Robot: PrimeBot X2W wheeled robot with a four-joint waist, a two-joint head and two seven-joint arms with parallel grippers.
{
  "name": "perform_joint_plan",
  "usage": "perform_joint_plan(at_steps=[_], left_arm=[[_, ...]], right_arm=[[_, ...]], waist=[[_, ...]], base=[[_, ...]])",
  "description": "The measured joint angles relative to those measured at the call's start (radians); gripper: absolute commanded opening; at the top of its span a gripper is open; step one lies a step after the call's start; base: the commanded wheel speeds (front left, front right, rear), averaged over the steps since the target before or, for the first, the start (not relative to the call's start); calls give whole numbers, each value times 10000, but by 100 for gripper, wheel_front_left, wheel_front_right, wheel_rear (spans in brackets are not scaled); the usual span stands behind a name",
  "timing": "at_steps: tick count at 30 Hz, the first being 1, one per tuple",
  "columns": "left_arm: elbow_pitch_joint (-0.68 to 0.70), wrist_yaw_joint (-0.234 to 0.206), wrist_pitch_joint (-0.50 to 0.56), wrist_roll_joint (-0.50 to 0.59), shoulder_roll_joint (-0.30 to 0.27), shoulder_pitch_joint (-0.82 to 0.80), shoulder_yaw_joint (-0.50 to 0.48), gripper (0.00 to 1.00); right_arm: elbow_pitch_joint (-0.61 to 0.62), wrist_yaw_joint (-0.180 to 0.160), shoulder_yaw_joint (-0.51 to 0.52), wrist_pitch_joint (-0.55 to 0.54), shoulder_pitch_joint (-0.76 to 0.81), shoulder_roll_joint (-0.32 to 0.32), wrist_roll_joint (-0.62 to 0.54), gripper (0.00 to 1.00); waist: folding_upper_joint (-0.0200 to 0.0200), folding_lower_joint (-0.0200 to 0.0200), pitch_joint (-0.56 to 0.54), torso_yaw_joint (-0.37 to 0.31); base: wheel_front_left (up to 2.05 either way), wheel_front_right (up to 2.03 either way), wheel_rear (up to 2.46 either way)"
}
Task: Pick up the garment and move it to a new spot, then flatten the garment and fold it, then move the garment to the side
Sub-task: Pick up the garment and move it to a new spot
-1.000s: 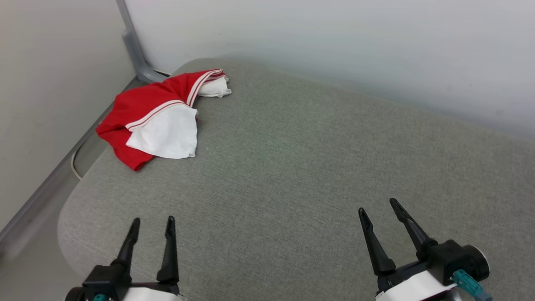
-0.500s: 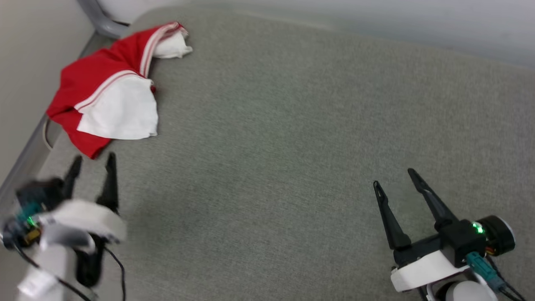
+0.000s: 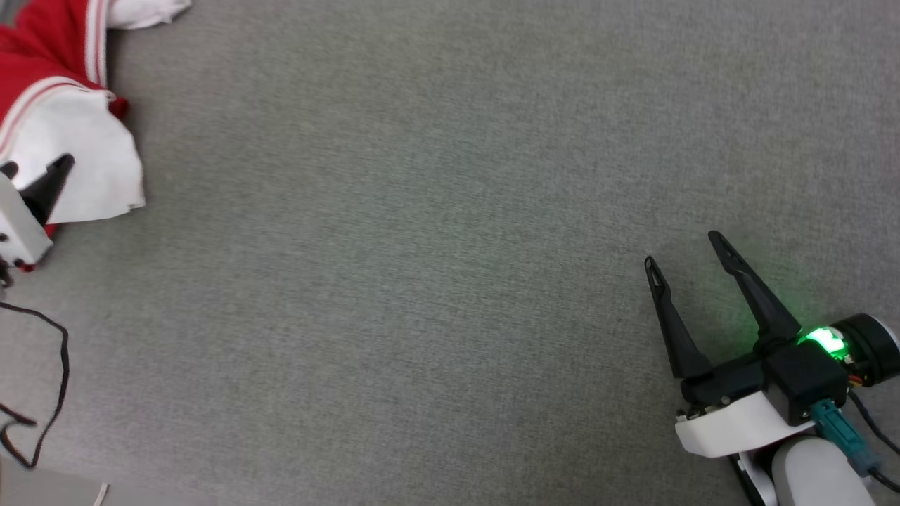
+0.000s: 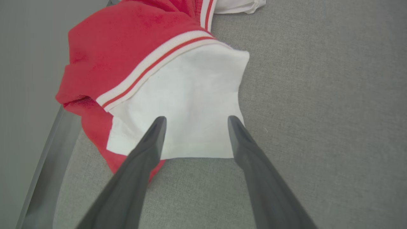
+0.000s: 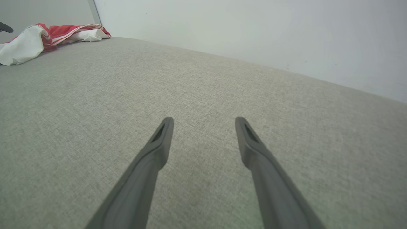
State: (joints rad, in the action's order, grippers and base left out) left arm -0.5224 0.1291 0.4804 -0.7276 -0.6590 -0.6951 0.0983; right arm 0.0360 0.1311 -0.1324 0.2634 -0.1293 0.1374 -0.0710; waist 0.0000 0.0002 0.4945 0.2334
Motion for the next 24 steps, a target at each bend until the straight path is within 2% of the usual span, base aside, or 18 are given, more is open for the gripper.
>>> perform_joint_plan(at_steps=[6,12,13,15,17,18,19,20,21,24], left_arm=[[-727,0,345,-692,-422,-968,270,100],[-1664,0,709,-1430,-380,-1518,648,100],[-1795,0,819,-1582,-383,-1578,690,95],[-2004,0,1076,-1839,-460,-1742,805,100],[-2167,0,1419,-2173,-481,-1890,909,100],[-2247,0,1613,-2337,-508,-1941,953,97],[-2265,0,1808,-2510,-535,-1980,1022,50],[-2284,-2,1981,-2650,-558,-2008,1085,22],[-2286,-2,2142,-2782,-581,-2026,1166,0],[-2167,-2,2391,-3227,-591,-1976,1350,0]], right_arm=[[230,2,0,4,-169,84,-82,100],[431,6,-36,15,-304,102,-159,100],[460,6,-42,17,-311,119,-161,100],[520,6,-33,17,-350,155,-167,100],[570,8,-6,40,-350,167,-184,100],[583,8,0,42,-350,171,-186,100],[587,8,10,42,-349,174,-188,100],[589,8,21,42,-349,178,-196,100],[589,8,29,42,-349,180,-228,100],[535,8,54,42,-347,178,-261,100]], waist=[[0,0,736,-434],[0,-1,1232,-746],[0,-1,1294,-780],[0,-2,1405,-831],[0,-2,1491,-860],[0,-3,1519,-867],[0,-3,1539,-866],[0,-3,1552,-860],[0,-3,1559,-853],[0,-3,1514,-818]], base=[[0,0,0],[0,0,0],[0,0,0],[0,0,0],[0,0,0],[0,0,0],[0,0,0],[0,0,0],[0,0,0],[0,0,0]])
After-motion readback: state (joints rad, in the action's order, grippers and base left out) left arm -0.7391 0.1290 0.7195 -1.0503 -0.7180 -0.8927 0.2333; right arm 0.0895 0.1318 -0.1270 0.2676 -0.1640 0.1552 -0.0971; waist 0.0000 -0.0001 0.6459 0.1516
